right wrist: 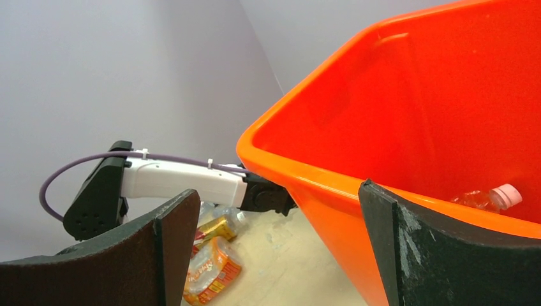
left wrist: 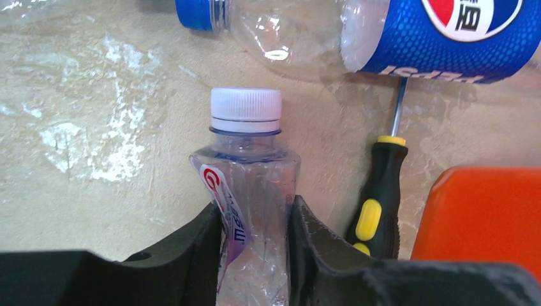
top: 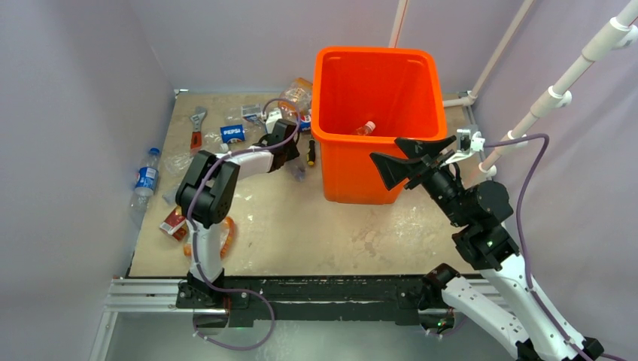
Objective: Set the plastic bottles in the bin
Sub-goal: Place the plastic bottle in the trash bin, then pick up the plastic bottle at the center of the board.
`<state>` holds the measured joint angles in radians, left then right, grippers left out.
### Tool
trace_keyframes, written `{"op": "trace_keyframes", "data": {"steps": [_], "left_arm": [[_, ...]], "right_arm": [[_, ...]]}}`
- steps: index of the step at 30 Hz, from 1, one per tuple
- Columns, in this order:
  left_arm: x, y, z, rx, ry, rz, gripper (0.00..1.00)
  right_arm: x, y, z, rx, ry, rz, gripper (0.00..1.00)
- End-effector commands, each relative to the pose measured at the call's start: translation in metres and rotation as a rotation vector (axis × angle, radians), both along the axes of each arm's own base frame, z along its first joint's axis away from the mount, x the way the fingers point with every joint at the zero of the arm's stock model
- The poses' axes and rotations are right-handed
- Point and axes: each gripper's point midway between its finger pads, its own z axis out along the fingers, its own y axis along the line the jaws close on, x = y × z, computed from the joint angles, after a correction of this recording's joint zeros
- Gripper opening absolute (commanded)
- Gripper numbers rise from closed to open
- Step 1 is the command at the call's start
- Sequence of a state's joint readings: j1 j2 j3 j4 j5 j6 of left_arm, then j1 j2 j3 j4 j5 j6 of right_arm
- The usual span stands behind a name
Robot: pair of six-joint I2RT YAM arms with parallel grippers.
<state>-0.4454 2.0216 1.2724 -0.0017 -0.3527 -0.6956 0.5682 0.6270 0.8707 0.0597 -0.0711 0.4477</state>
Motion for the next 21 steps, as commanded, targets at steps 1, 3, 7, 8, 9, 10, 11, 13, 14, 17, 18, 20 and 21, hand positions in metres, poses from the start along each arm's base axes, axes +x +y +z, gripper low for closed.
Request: {"op": "trace_keyframes", "data": {"steps": [1,3,7,8,9,10,11,13,14,17,18,20,21], "left_arm": [[-0.020,0.006,0.009,-0.004,0.028,-0.015,0.19],[-0.025,0.009,0.031,-0.018,-0.008,-0.013,0.14],[-0.047,0.024,0.100,-0.064,-0.132,-0.001,0.10],[-0.055,0.028,0.122,-0.073,-0.174,-0.003,0.10],[-0.063,0.033,0.145,-0.082,-0.216,-0.005,0.10],[-0.073,0.038,0.168,-0.091,-0.260,-0.013,0.11],[-0.084,0.042,0.191,-0.102,-0.305,-0.030,0.11],[-0.108,0.042,0.237,-0.147,-0.427,-0.114,0.13],[-0.123,0.039,0.262,-0.182,-0.507,-0.174,0.13],[-0.174,0.028,0.322,-0.274,-0.744,-0.377,0.17],[-0.192,0.023,0.335,-0.298,-0.803,-0.445,0.17],[-0.226,0.016,0.358,-0.343,-0.901,-0.570,0.17],[-0.241,0.011,0.366,-0.364,-0.934,-0.634,0.18]], "right_arm": [[-0.008,-0.006,0.021,0.010,-0.052,-0.006,0.98],[-0.008,-0.006,0.023,0.013,-0.054,-0.005,0.98],[-0.009,-0.002,0.029,0.018,-0.064,0.018,0.98],[-0.009,0.000,0.031,0.016,-0.066,0.025,0.98],[-0.010,0.000,0.034,0.017,-0.071,0.031,0.98],[-0.010,0.002,0.037,0.016,-0.078,0.037,0.98],[-0.013,0.003,0.041,0.015,-0.092,0.052,0.98],[-0.018,0.010,0.049,0.004,-0.127,0.097,0.98],[-0.021,0.015,0.053,-0.003,-0.145,0.128,0.98],[-0.038,0.036,0.062,-0.039,-0.212,0.285,0.97],[-0.044,0.046,0.063,-0.053,-0.227,0.355,0.96],[-0.053,0.062,0.067,-0.057,-0.236,0.472,0.95],[-0.054,0.070,0.067,-0.058,-0.229,0.516,0.95]]}}
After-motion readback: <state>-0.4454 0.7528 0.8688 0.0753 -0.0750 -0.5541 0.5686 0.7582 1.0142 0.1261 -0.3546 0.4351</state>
